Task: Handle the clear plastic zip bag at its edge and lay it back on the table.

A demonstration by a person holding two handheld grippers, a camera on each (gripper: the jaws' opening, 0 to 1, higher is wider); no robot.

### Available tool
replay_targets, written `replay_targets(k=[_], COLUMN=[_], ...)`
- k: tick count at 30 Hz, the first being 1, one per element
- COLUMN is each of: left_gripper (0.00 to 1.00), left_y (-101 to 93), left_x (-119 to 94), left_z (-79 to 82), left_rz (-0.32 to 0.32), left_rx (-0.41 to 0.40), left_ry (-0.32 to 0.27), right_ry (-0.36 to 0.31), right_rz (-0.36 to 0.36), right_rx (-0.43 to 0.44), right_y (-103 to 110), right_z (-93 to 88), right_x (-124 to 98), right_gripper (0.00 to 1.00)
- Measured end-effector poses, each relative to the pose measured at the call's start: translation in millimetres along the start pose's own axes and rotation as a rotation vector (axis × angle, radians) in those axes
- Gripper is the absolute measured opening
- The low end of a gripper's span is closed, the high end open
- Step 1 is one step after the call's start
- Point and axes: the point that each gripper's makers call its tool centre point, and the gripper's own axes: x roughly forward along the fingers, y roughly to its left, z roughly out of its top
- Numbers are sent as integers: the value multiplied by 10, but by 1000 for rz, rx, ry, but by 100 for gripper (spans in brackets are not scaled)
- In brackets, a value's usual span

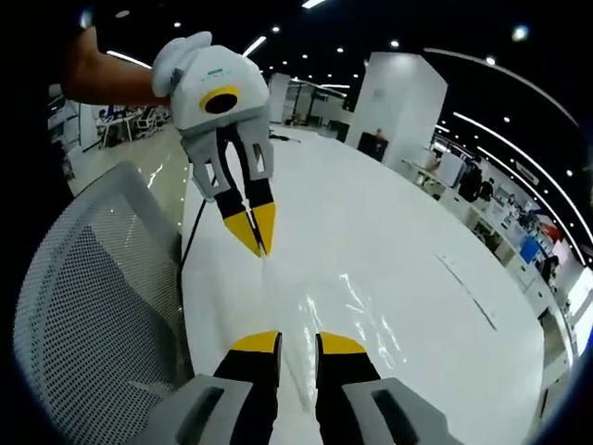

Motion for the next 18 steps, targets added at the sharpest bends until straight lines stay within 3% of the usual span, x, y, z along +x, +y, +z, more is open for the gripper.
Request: replay_targets(k=[8,18], left_gripper=[0,0], left_y=[-9,-11], left_x=[-13,-4], left_z=[22,41], left_rz=[-4,-5], left_rx=[6,19], left_ry=[-10,-6], right_ry=[16,-25], right_rz=[15,8], right_rx=[0,5], right_y=[7,-31], right_z=[-39,93], right_x=[46,22], right_gripper=[10,10])
